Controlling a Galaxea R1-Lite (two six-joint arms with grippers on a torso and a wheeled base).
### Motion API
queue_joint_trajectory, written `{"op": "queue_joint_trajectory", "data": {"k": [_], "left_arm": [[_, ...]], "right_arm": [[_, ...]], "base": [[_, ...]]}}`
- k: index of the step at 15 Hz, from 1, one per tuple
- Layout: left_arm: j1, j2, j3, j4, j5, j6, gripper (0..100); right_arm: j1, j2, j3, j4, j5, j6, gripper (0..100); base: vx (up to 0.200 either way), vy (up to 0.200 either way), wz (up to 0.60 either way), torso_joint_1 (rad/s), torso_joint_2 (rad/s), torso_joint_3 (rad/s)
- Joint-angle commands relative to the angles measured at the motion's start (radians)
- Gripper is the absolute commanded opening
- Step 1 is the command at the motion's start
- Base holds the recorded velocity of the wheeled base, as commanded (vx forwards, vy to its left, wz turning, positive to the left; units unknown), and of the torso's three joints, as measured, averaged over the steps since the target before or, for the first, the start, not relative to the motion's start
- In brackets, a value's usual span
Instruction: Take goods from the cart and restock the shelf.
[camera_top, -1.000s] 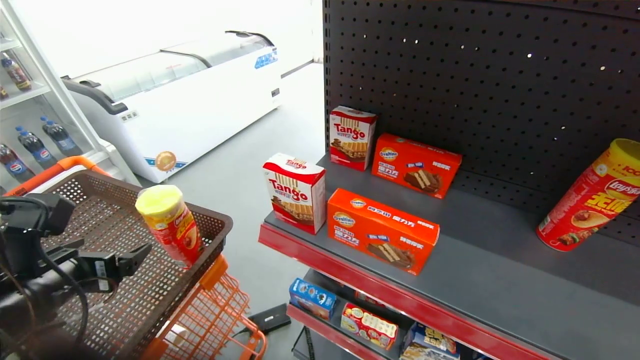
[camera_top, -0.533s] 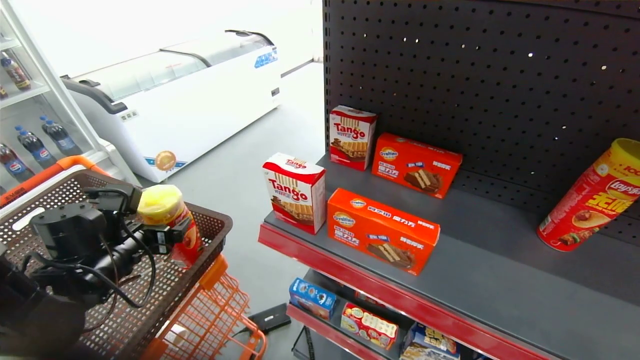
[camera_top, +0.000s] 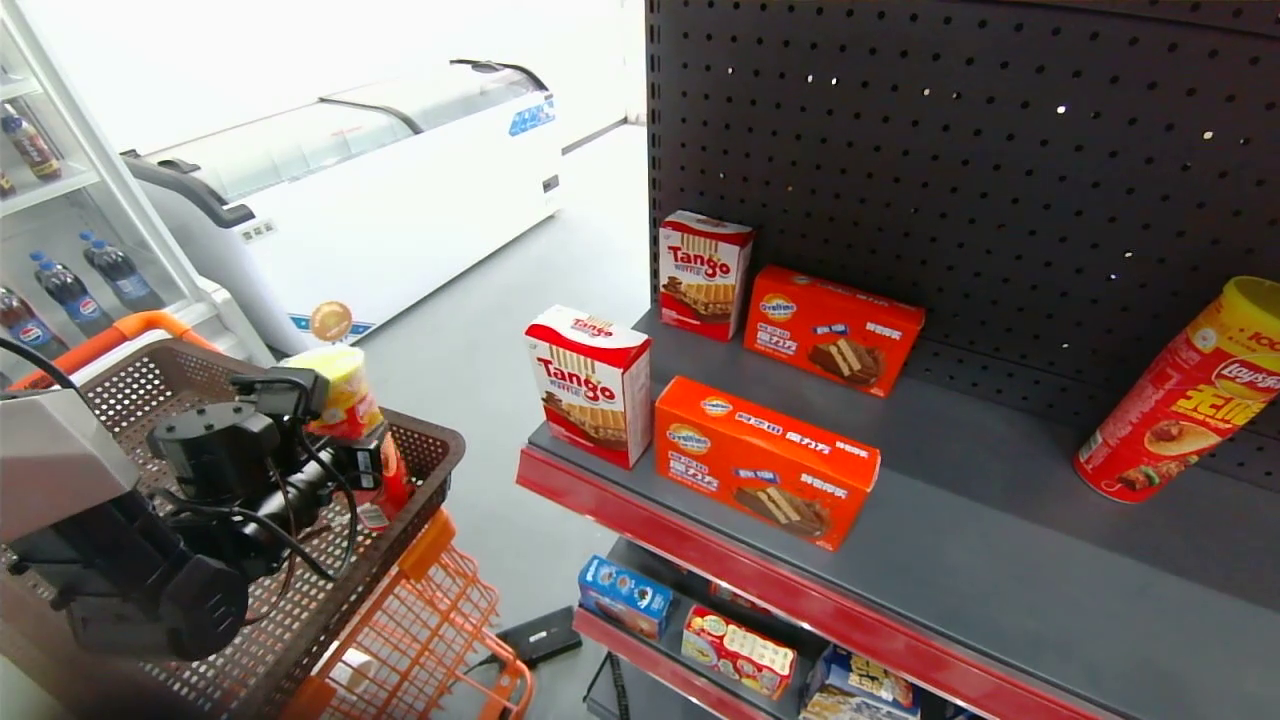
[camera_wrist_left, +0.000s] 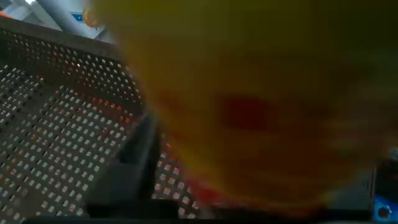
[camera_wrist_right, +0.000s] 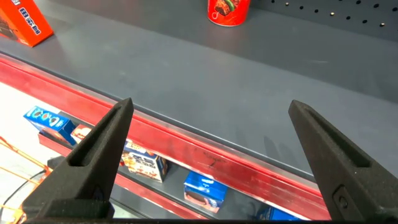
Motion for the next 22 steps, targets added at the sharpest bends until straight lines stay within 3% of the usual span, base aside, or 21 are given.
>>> {"op": "queue_joint_trajectory", "data": {"k": [1,6,11,13,14,15,16,17,19,20,22], "left_arm": [[0.000,-0.001,-0.012,-0.007,-0.001,0.001,0],[-0.043,-0.201,-0.028,0.010,-0.004,0.001,0],[-0.139,-0.538,0.027,0.203,-0.063,0.004,0],[-0.223,-0.638,0.057,0.226,-0.078,0.001,0],[-0.247,-0.672,0.030,0.331,-0.070,0.001,0],[-0.257,-0.690,0.027,0.366,-0.079,0.001,0],[-0.295,-0.718,0.061,0.366,-0.122,-0.001,0],[-0.370,-0.764,0.116,0.383,-0.199,-0.007,0],[-0.433,-0.800,0.159,0.392,-0.214,-0.013,0],[-0.476,-0.807,0.163,0.394,-0.219,-0.022,0],[-0.582,-0.830,0.182,0.395,-0.224,-0.090,0]], "right_arm": [[0.000,0.000,0.000,0.000,0.000,0.000,100],[0.000,0.000,0.000,0.000,0.000,0.000,100],[0.000,0.000,0.000,0.000,0.000,0.000,100],[0.000,0.000,0.000,0.000,0.000,0.000,100],[0.000,0.000,0.000,0.000,0.000,0.000,100],[0.000,0.000,0.000,0.000,0.000,0.000,100],[0.000,0.000,0.000,0.000,0.000,0.000,100],[0.000,0.000,0.000,0.000,0.000,0.000,100],[0.000,0.000,0.000,0.000,0.000,0.000,100],[0.000,0.000,0.000,0.000,0.000,0.000,100],[0.000,0.000,0.000,0.000,0.000,0.000,100]], "base": [[0.000,0.000,0.00,0.000,0.00,0.000],[0.000,0.000,0.00,0.000,0.00,0.000],[0.000,0.000,0.00,0.000,0.00,0.000],[0.000,0.000,0.00,0.000,0.00,0.000],[0.000,0.000,0.00,0.000,0.00,0.000],[0.000,0.000,0.00,0.000,0.00,0.000],[0.000,0.000,0.00,0.000,0.00,0.000],[0.000,0.000,0.00,0.000,0.00,0.000],[0.000,0.000,0.00,0.000,0.00,0.000],[0.000,0.000,0.00,0.000,0.00,0.000],[0.000,0.000,0.00,0.000,0.00,0.000]]}}
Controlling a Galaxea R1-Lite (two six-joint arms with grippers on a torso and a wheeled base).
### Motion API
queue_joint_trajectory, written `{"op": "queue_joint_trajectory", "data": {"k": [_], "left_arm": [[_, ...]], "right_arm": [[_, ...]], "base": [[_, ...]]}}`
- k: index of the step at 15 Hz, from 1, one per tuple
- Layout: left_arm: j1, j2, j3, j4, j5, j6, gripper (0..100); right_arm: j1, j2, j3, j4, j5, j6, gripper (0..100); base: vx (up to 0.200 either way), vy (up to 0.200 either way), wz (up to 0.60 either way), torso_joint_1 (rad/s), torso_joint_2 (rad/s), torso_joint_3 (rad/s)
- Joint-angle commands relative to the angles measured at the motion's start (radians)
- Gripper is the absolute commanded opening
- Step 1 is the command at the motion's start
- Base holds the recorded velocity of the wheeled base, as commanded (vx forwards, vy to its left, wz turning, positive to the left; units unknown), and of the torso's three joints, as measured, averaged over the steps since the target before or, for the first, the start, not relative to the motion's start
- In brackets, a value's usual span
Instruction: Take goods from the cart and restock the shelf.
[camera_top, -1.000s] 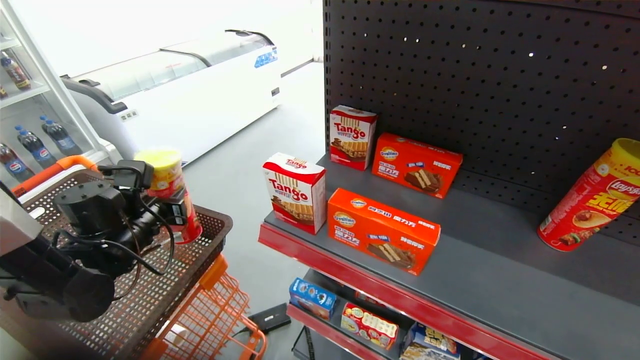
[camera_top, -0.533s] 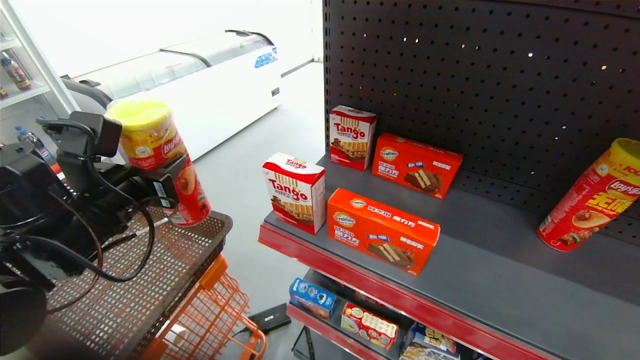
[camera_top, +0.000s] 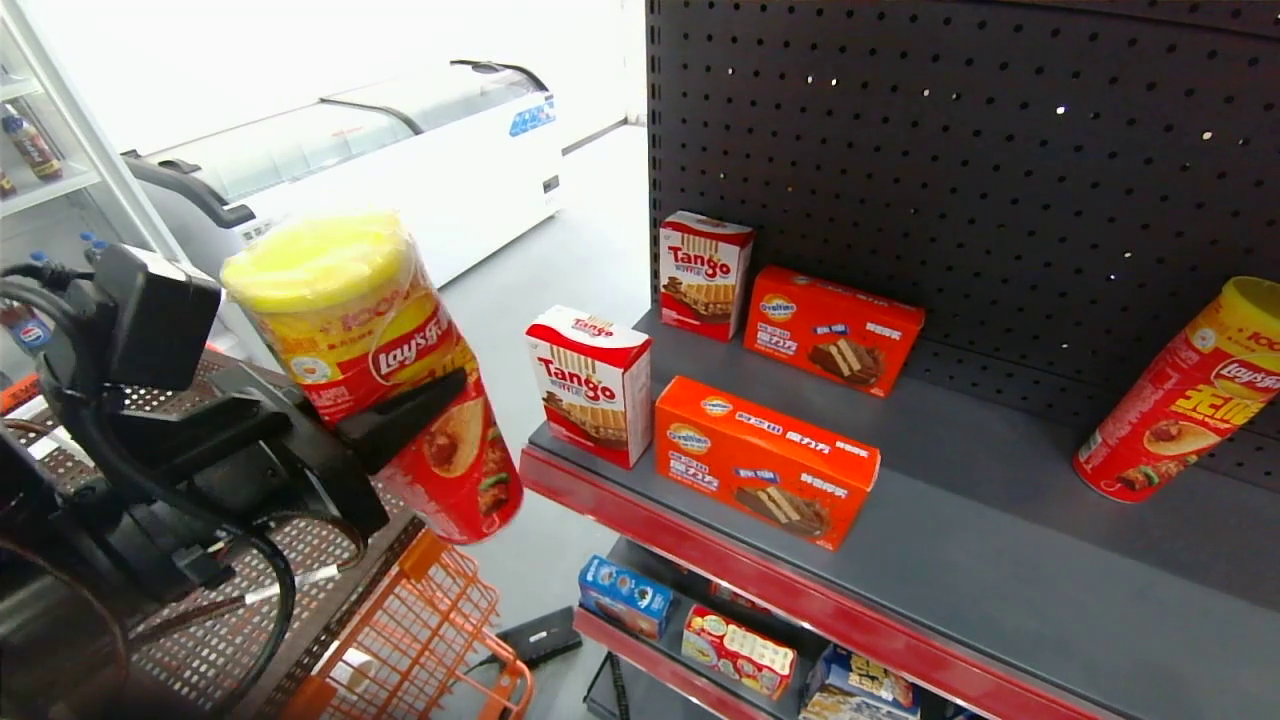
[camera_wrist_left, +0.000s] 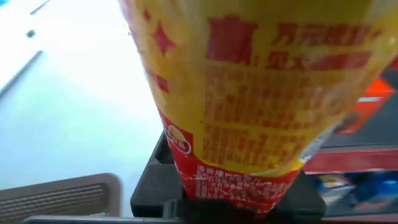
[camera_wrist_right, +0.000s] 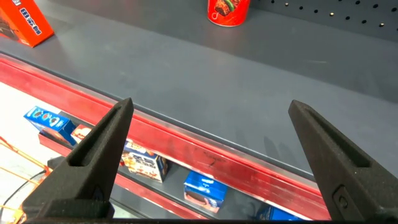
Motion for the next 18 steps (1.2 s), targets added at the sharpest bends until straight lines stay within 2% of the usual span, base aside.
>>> {"op": "queue_joint_trajectory", "data": {"k": [1,3,4,5,7,8,11,14,16,18], "left_arm": [[-0.106,-0.062,0.048,-0.003,0.000,-0.040,0],[-0.137,-0.047,0.071,-0.007,-0.004,-0.034,0],[-0.176,-0.042,0.060,-0.006,-0.003,-0.035,0],[-0.269,-0.006,0.040,-0.007,-0.003,-0.038,0],[-0.355,0.027,0.036,-0.015,-0.013,-0.038,0],[-0.375,0.027,0.037,-0.012,-0.044,-0.038,0],[-0.376,0.059,0.028,-0.007,-0.104,-0.038,0],[-0.364,0.083,-0.035,-0.001,-0.107,-0.043,0],[-0.363,0.077,-0.049,0.025,-0.128,-0.083,0],[-0.358,0.060,-0.072,0.082,-0.138,-0.083,0]], "right_arm": [[0.000,0.000,0.000,0.000,0.000,-0.001,100],[0.000,0.000,0.000,0.000,0.000,-0.001,100],[0.000,0.000,0.000,0.000,0.000,-0.001,100],[0.000,0.000,0.000,0.000,0.000,-0.001,100],[0.000,0.000,0.000,0.000,0.000,-0.001,100],[0.000,0.000,0.000,0.000,0.000,-0.001,100],[0.000,0.000,0.000,0.000,0.000,-0.001,100],[0.000,0.000,0.000,0.000,0.000,-0.002,100],[0.000,0.000,0.000,0.000,0.000,-0.001,100],[0.000,0.000,0.000,0.000,0.000,-0.005,100]], "base": [[0.000,0.000,0.00,0.000,0.00,0.000],[0.000,0.000,0.00,0.000,0.00,0.000],[0.000,0.000,0.00,0.000,0.00,0.000],[0.000,0.000,0.00,0.000,0.00,0.000],[0.000,0.000,0.00,0.000,0.00,0.000],[0.000,0.000,0.00,0.000,0.00,0.000],[0.000,0.000,0.00,0.000,0.00,0.000],[0.000,0.000,0.00,0.000,0.00,0.000],[0.000,0.000,0.00,0.000,0.00,0.000],[0.000,0.000,0.00,0.000,0.00,0.000]]}}
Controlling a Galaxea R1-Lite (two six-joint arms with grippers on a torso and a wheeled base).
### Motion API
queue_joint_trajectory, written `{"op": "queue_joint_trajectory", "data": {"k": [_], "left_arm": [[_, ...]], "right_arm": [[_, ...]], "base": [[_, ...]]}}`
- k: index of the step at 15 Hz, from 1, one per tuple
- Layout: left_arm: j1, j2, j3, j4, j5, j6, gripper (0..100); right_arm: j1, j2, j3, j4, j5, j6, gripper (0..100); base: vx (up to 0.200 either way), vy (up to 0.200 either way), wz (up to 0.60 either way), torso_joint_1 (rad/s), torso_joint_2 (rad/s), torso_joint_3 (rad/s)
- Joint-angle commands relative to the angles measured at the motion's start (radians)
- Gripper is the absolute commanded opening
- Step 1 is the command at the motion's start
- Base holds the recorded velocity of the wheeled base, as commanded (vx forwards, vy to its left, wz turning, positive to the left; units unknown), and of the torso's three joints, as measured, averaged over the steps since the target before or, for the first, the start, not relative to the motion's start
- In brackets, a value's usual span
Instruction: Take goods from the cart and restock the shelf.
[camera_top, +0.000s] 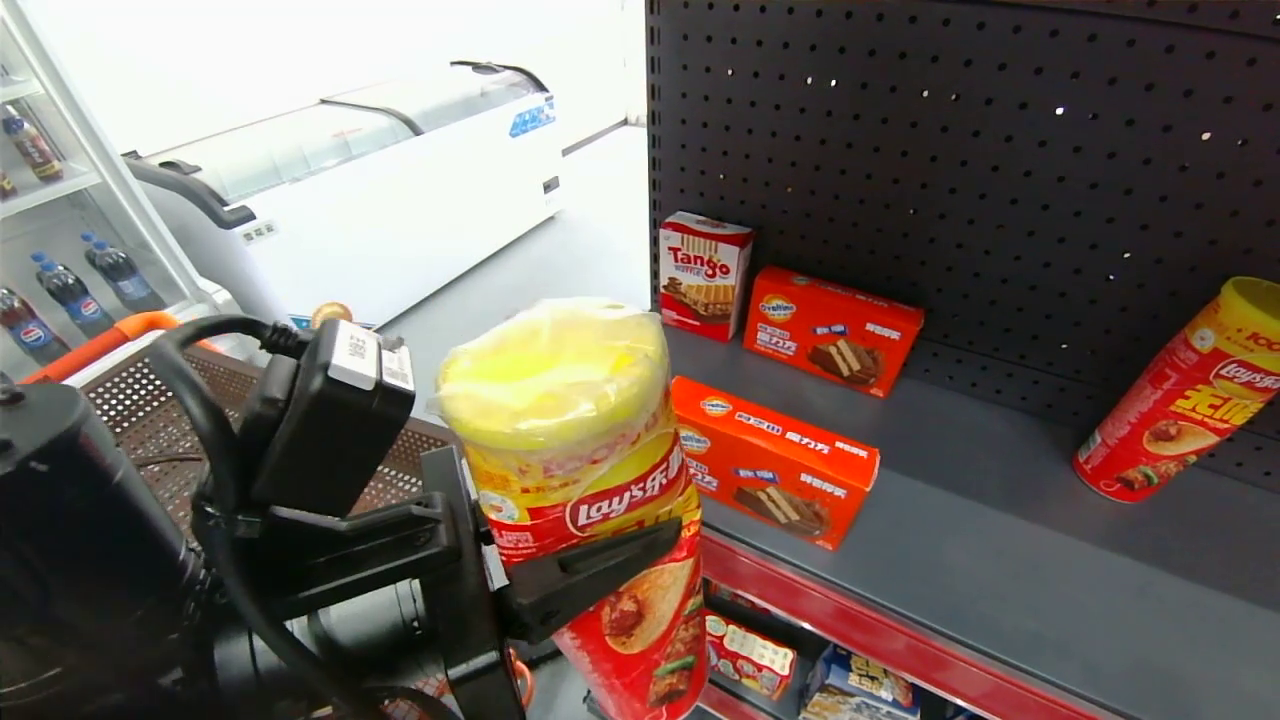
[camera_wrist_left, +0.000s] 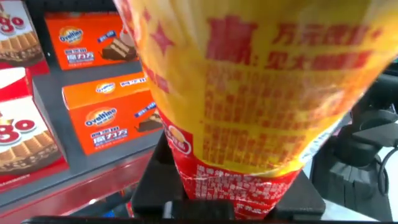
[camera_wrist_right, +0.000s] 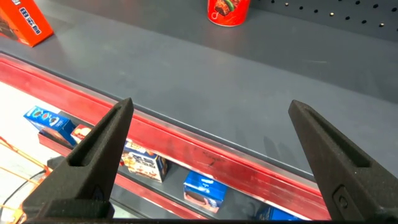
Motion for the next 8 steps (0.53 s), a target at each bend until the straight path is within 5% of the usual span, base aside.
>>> {"op": "queue_joint_trajectory", "data": {"k": [1,4,8], "left_arm": [[0.014,-0.026,-0.019,0.023,-0.011,0.000,0],[0.076,-0.044,-0.019,0.031,-0.065,0.000,0],[0.080,-0.044,-0.025,0.022,-0.086,0.000,0]], "right_arm": [[0.000,0.000,0.000,0.000,0.000,-0.001,100],[0.000,0.000,0.000,0.000,0.000,-0.001,100],[0.000,0.000,0.000,0.000,0.000,0.001,100]], "base": [[0.000,0.000,0.00,0.000,0.00,0.000],[0.000,0.000,0.00,0.000,0.00,0.000],[0.000,0.000,-0.15,0.001,0.00,0.001]]}}
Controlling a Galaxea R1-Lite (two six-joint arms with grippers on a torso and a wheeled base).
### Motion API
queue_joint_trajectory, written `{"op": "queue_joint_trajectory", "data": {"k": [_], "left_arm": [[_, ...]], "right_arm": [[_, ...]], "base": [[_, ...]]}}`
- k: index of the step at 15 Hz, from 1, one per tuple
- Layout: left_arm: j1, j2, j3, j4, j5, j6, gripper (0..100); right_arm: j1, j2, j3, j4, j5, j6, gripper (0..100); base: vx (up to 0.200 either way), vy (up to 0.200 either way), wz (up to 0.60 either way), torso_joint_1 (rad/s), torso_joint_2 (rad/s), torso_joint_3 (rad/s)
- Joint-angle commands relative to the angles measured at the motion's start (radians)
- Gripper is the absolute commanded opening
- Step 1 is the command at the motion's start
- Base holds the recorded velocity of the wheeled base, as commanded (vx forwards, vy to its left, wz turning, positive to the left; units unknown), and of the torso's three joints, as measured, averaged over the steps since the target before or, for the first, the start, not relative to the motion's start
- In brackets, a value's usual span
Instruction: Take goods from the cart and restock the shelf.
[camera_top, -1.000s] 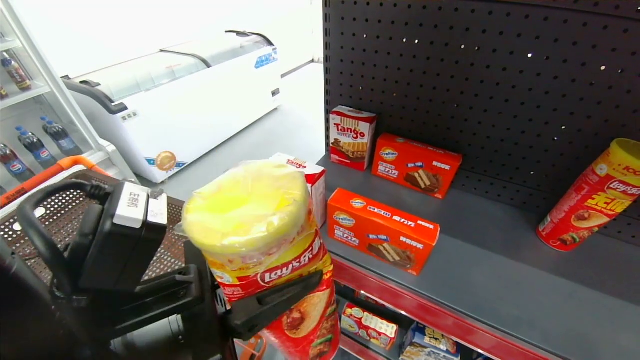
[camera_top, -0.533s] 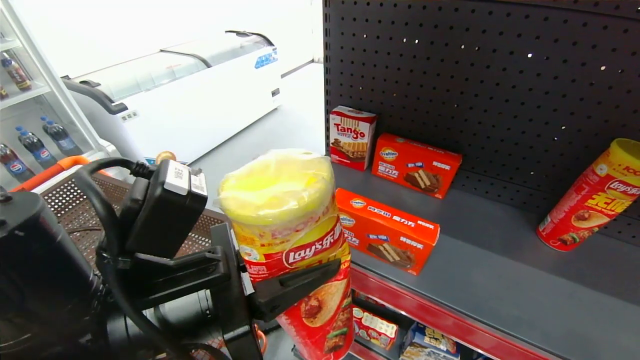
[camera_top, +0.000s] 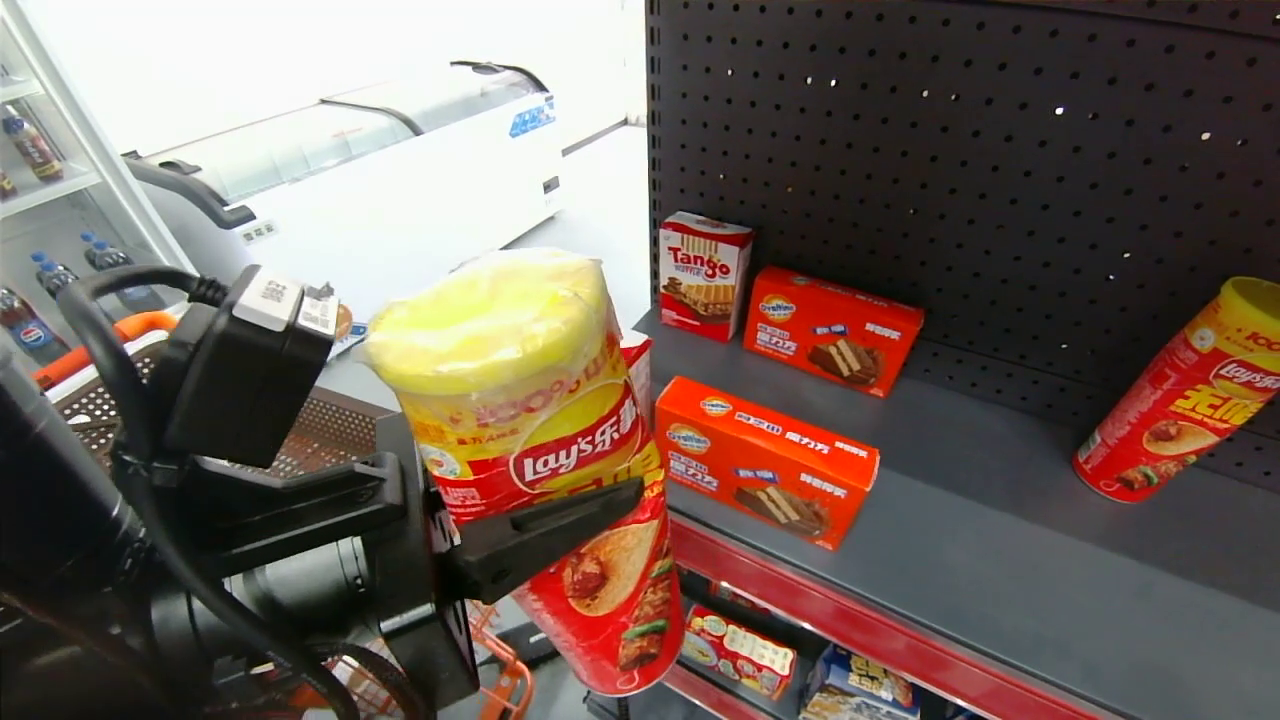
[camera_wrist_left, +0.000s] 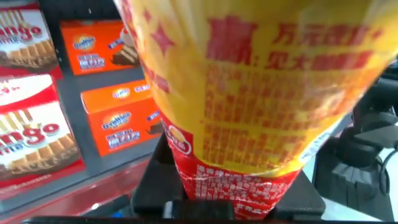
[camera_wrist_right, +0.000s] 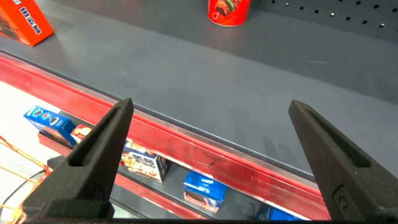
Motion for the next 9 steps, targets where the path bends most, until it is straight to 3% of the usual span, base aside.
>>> {"op": "queue_joint_trajectory", "data": {"k": [1,9], "left_arm": [[0.001,-0.003,-0.008,-0.003,-0.022,0.000,0],[0.001,-0.003,-0.019,-0.004,-0.030,0.000,0]], "right_arm": [[0.000,0.000,0.000,0.000,0.000,0.000,100],[0.000,0.000,0.000,0.000,0.000,-0.002,100]], "base": [[0.000,0.000,-0.60,0.007,0.00,0.007],[0.000,0.000,-0.60,0.002,0.00,0.001]]}}
